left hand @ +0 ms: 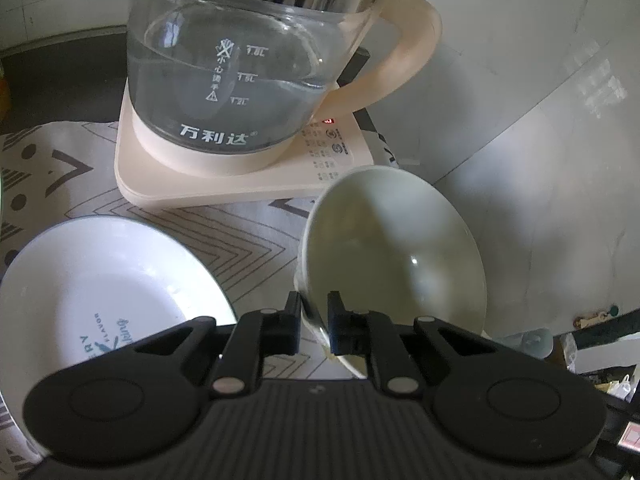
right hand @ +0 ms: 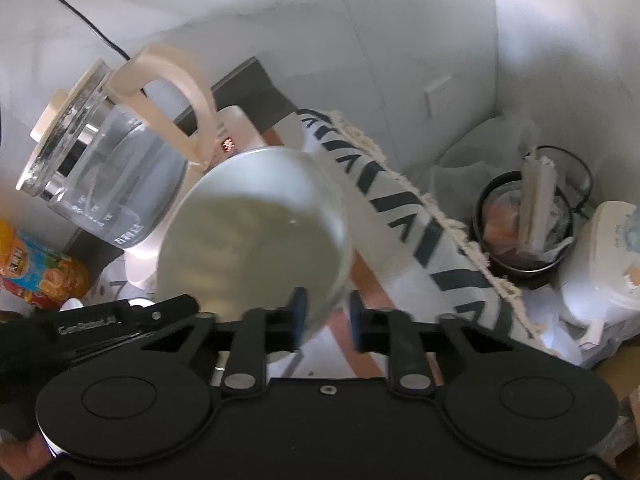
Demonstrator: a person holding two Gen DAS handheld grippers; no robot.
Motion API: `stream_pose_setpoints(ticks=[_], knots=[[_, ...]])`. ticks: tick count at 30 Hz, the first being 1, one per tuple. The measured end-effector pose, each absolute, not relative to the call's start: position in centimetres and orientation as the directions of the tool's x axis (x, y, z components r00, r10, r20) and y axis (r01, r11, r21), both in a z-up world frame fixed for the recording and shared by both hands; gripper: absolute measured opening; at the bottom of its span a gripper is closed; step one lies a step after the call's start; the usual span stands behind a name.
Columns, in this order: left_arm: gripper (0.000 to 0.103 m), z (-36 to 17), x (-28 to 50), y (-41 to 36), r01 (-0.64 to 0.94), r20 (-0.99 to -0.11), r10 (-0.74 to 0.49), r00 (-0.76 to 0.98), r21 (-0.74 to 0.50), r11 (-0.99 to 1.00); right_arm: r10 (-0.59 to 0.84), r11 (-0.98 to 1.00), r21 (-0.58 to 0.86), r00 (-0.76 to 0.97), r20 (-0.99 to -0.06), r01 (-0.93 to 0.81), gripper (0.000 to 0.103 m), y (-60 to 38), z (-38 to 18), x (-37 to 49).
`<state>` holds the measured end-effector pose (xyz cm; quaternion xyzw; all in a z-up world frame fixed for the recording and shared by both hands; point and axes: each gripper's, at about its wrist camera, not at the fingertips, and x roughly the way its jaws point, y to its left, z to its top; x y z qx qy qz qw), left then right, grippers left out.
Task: Organize plates and bowls
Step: 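Close both grippers on the rim of the small cream bowl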
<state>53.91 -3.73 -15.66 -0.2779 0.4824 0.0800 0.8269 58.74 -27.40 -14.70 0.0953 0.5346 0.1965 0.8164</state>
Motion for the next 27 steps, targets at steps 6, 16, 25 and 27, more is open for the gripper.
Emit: stream_pose_setpoints(ticks=[6, 16, 25, 27], knots=[[0.011, -14.3, 53.2, -4.2, -0.379, -0.836, -0.139, 0.532, -0.381, 0.844, 0.400, 0.915, 0.336, 0.379, -0.835, -0.224, 0.017, -27.4, -13.5, 57.7], [0.011, -11.6, 49.9, -4.7, -0.317, -0.817, -0.169, 0.551, -0.393, 0.863, 0.405, 0.914, 0.343, 0.427, -0.808, -0.218, 0.017, -28.4, -10.8, 54.2], [0.012, -9.3, 46.5, -4.4, -0.258, -0.793, -0.189, 0.579, -0.399, 0.880, 0.409, 0.913, 0.349, 0.470, -0.782, -0.212, 0.017, -28.6, -8.5, 50.0], [0.012, -8.9, 45.7, -4.2, -0.247, -0.790, -0.196, 0.582, -0.401, 0.882, 0.408, 0.913, 0.349, 0.480, -0.777, -0.211, 0.017, -28.6, -8.0, 48.9]])
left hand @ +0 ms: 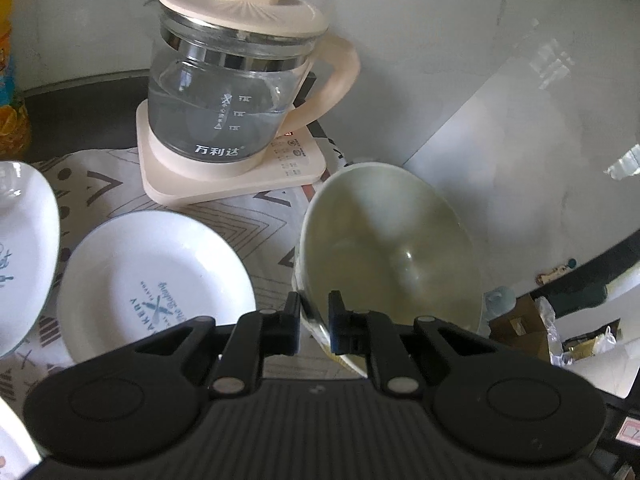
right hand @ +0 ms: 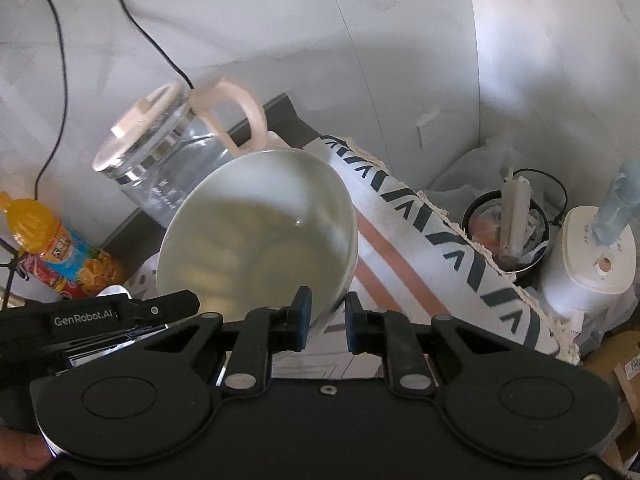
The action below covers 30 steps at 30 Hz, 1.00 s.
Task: Organize plates and bowls
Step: 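Close both grippers on the rim of the small cream bowl, then carry the small bowl onto the stacked bowls and open both grippers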
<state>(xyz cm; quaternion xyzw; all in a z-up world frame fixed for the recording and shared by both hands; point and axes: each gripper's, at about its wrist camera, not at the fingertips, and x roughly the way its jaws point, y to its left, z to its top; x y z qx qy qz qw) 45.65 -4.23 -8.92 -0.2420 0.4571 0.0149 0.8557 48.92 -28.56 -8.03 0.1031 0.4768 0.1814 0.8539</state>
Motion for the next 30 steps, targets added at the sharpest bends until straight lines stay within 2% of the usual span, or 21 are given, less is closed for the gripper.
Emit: stream_pose_setpoints(ticks=[15, 30], knots=[[0.011, -6.5, 39.3, -3.0, -0.181, -0.759, -0.234, 0.607, -0.419, 0.890, 0.400, 0.916, 0.348, 0.525, -0.751, -0.200, 0.017, -28.2, -5.7, 41.6], [0.011, -7.0, 34.4, -1.7, -0.149, -0.753, -0.278, 0.597, -0.444, 0.883, 0.385, 0.922, 0.336, 0.529, -0.756, -0.190, 0.018, -27.5, -5.9, 36.0]])
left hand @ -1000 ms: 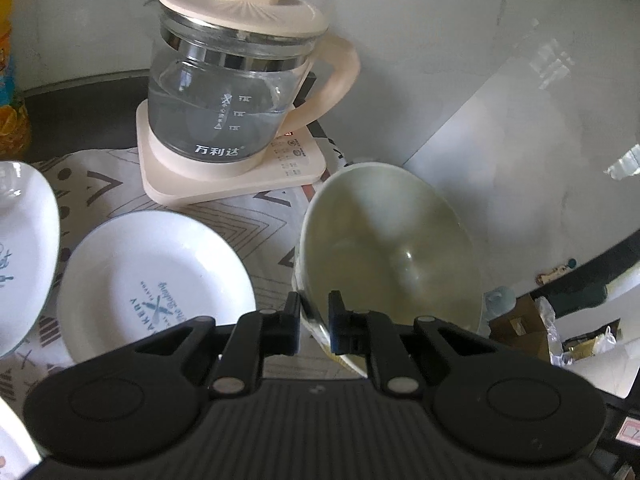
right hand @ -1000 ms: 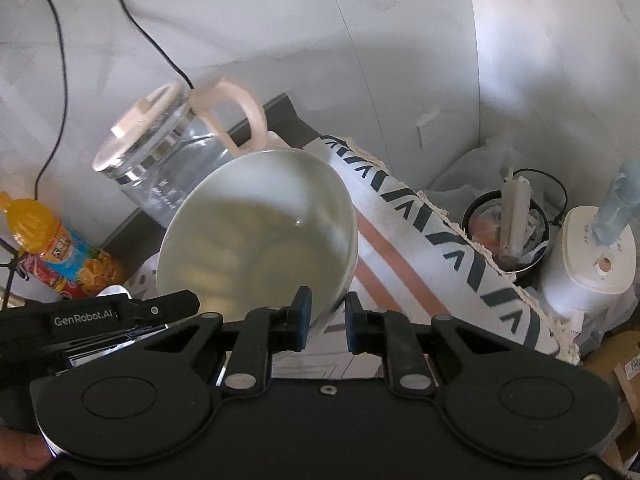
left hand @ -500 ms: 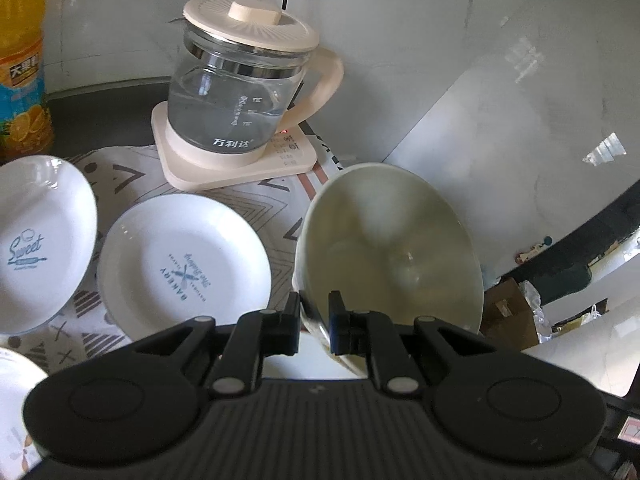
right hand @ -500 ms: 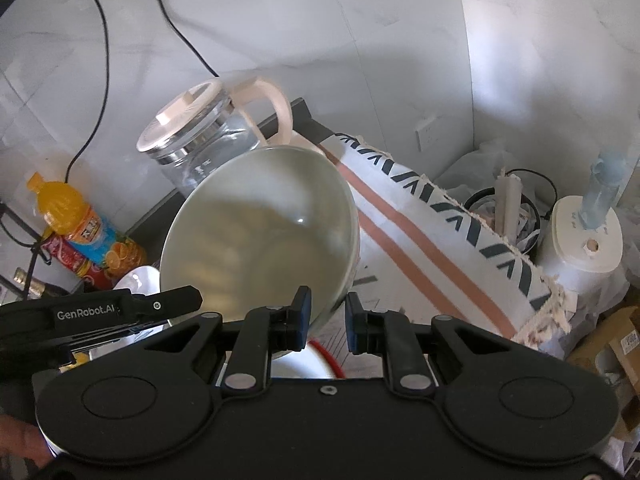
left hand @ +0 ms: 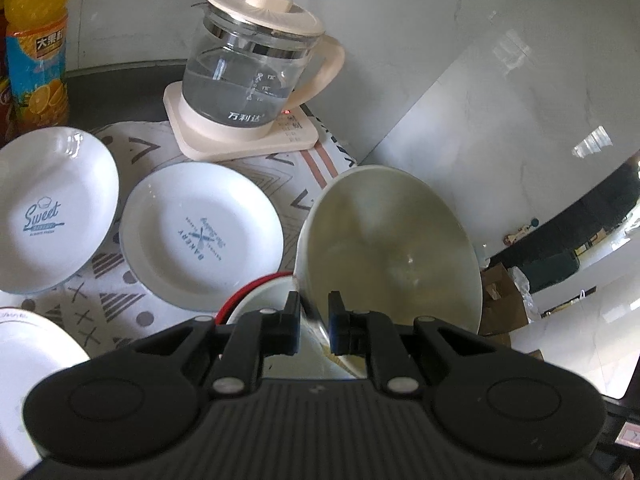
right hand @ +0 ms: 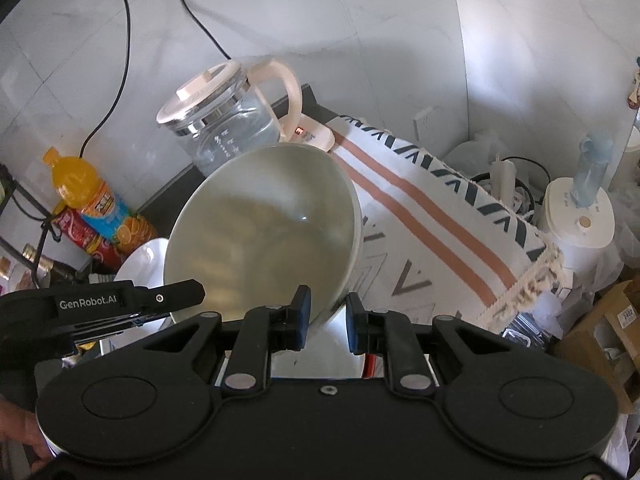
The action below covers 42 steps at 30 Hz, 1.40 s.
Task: Organize plates and bowls
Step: 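Carry the small bowl onto the stacked bowls and open both grippers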
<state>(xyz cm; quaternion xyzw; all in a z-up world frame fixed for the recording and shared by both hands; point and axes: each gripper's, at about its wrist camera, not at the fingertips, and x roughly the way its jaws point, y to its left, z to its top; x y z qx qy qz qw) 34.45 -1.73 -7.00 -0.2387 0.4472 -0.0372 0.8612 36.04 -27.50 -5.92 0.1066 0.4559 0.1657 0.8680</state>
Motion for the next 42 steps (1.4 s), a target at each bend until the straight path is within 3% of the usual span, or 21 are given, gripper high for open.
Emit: stream_pose_setpoints(ticks=[35, 39, 42], knots=[[0.015, -11.5, 31.5, -0.1, -0.216, -0.819, -0.318, 0.477, -0.460, 0.861, 0.342, 0.940, 0.300, 0.451, -0.824, -0.166, 0.019, -25.9, -10.1, 32.9], [0.020, -11.1, 31.4, 0.1, -0.220, -0.820, -0.317, 0.477, -0.461, 0.860, 0.344, 0.939, 0.299, 0.442, -0.828, -0.170, 0.026, -25.9, -10.0, 32.9], [0.033, -10.2, 31.1, 0.4, -0.212, -0.810, -0.311, 0.497, -0.461, 0.862, 0.345, 0.939, 0.295, 0.457, -0.820, -0.178, 0.044, -26.1, -9.2, 32.6]])
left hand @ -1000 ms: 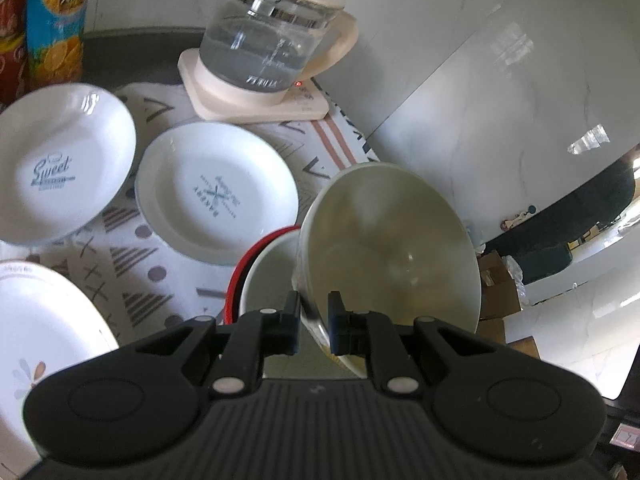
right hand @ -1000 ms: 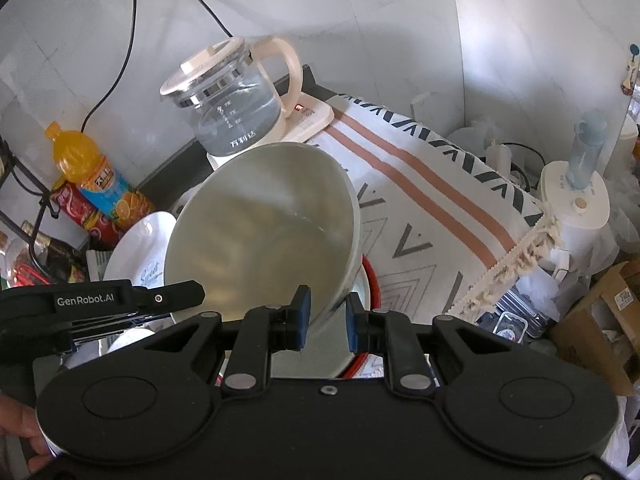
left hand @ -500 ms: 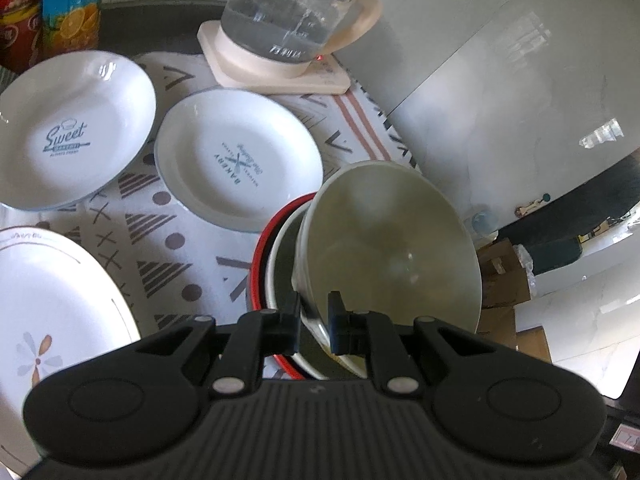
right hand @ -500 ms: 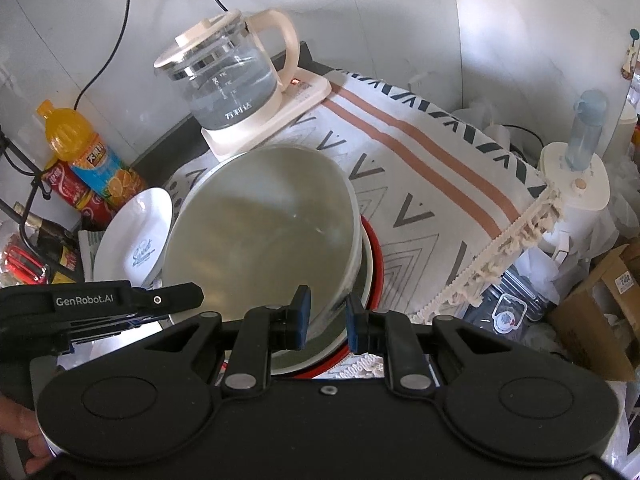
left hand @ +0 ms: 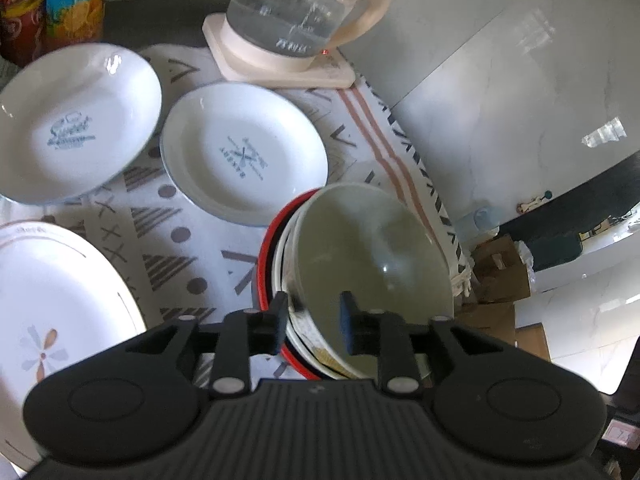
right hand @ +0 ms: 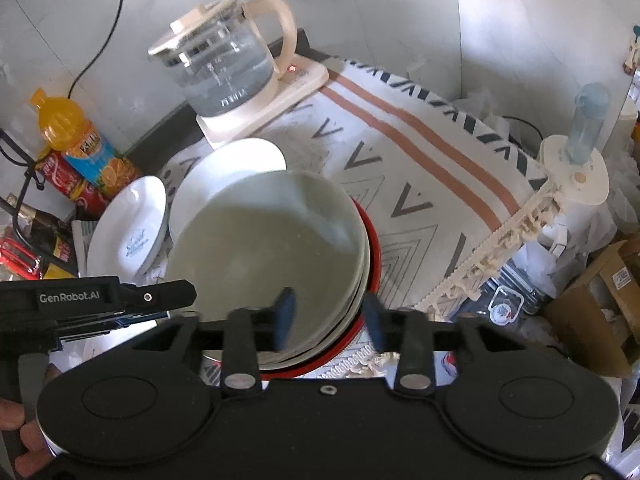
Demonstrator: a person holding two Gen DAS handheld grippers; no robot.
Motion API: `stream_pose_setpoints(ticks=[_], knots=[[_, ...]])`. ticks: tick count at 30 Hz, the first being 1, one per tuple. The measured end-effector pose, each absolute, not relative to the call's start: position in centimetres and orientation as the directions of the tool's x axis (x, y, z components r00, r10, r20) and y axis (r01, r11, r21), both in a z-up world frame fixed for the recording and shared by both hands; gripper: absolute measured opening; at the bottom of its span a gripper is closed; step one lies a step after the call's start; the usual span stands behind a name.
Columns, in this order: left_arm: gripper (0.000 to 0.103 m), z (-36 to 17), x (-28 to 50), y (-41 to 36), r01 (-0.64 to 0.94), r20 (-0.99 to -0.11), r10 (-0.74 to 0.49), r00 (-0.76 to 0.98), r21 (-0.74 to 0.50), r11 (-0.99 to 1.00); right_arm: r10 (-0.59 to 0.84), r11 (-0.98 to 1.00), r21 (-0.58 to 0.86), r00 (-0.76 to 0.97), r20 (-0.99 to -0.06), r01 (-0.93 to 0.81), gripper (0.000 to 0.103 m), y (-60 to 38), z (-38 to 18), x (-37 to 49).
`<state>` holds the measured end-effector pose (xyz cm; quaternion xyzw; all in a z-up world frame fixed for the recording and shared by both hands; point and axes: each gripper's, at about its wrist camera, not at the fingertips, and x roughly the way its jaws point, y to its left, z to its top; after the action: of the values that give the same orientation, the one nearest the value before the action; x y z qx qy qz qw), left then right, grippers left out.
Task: Organize plates and bowls
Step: 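Carry the small bowl onto the stacked bowls and open both grippers, then withdraw both grippers and move toward the white 'Sweet' plate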
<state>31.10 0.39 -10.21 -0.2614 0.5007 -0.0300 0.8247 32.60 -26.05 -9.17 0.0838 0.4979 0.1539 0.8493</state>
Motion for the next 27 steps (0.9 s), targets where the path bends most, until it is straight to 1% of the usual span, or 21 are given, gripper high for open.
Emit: stream_pose_setpoints(ticks=[1, 2, 3, 4, 6, 8, 11, 12, 13, 16, 18, 19, 27], knots=[[0.036, -10.0, 31.0, 0.4, -0.212, -0.811, -0.304, 0.500, -0.455, 0.865, 0.341, 0.940, 0.289, 0.463, -0.818, -0.181, 0.044, -26.1, -8.9, 32.5], [0.041, -9.7, 31.0, 0.6, -0.214, -0.812, -0.296, 0.504, -0.449, 0.867, 0.340, 0.940, 0.287, 0.465, -0.817, -0.184, 0.044, -26.2, -8.7, 32.6], [0.045, -9.5, 30.8, 0.7, -0.215, -0.809, -0.292, 0.510, -0.449, 0.867, 0.343, 0.939, 0.290, 0.468, -0.814, -0.183, 0.047, -26.2, -8.4, 32.5], [0.046, -9.2, 30.7, 0.9, -0.214, -0.804, -0.293, 0.517, -0.452, 0.866, 0.345, 0.939, 0.292, 0.472, -0.812, -0.182, 0.051, -26.2, -8.2, 32.5], [0.056, -8.9, 30.3, 1.3, -0.215, -0.802, -0.287, 0.525, -0.451, 0.866, 0.351, 0.936, 0.296, 0.485, -0.801, -0.190, 0.058, -26.2, -7.6, 32.2], [0.060, -8.5, 29.8, 1.8, -0.217, -0.800, -0.277, 0.533, -0.445, 0.869, 0.359, 0.933, 0.297, 0.488, -0.796, -0.201, 0.062, -25.9, -7.2, 32.1], [0.063, -8.1, 29.0, 2.7, -0.217, -0.796, -0.270, 0.542, -0.442, 0.870, 0.367, 0.930, 0.299, 0.494, -0.789, -0.213, 0.063, -25.2, -6.6, 31.6], [0.064, -8.1, 28.6, 3.1, -0.220, -0.797, -0.265, 0.542, -0.439, 0.871, 0.369, 0.929, 0.298, 0.495, -0.787, -0.219, 0.065, -24.8, -6.5, 31.4], [0.065, -8.0, 28.4, 3.4, -0.227, -0.800, -0.259, 0.542, -0.435, 0.871, 0.372, 0.928, 0.299, 0.495, -0.785, -0.223, 0.071, -24.6, -6.4, 31.2], [0.068, -7.9, 27.2, 4.6, -0.239, -0.802, -0.240, 0.547, -0.425, 0.873, 0.392, 0.919, 0.306, 0.497, -0.774, -0.248, 0.082, -23.3, -6.2, 30.4], [0.075, -7.9, 26.4, 5.4, -0.250, -0.805, -0.226, 0.549, -0.416, 0.874, 0.408, 0.911, 0.307, 0.494, -0.768, -0.275, 0.085, -22.2, -6.1, 29.8], [0.076, -7.9, 25.9, 5.9, -0.256, -0.805, -0.220, 0.551, -0.414, 0.873, 0.416, 0.907, 0.309, 0.490, -0.766, -0.287, 0.088, -21.7, -6.1, 29.6], [0.078, -8.0, 22.0, 9.5, -0.322, -0.808, -0.160, 0.568, -0.397, 0.860, 0.474, 0.863, 0.294, 0.452, -0.756, -0.412, 0.093, -17.2, -6.0, 28.3]])
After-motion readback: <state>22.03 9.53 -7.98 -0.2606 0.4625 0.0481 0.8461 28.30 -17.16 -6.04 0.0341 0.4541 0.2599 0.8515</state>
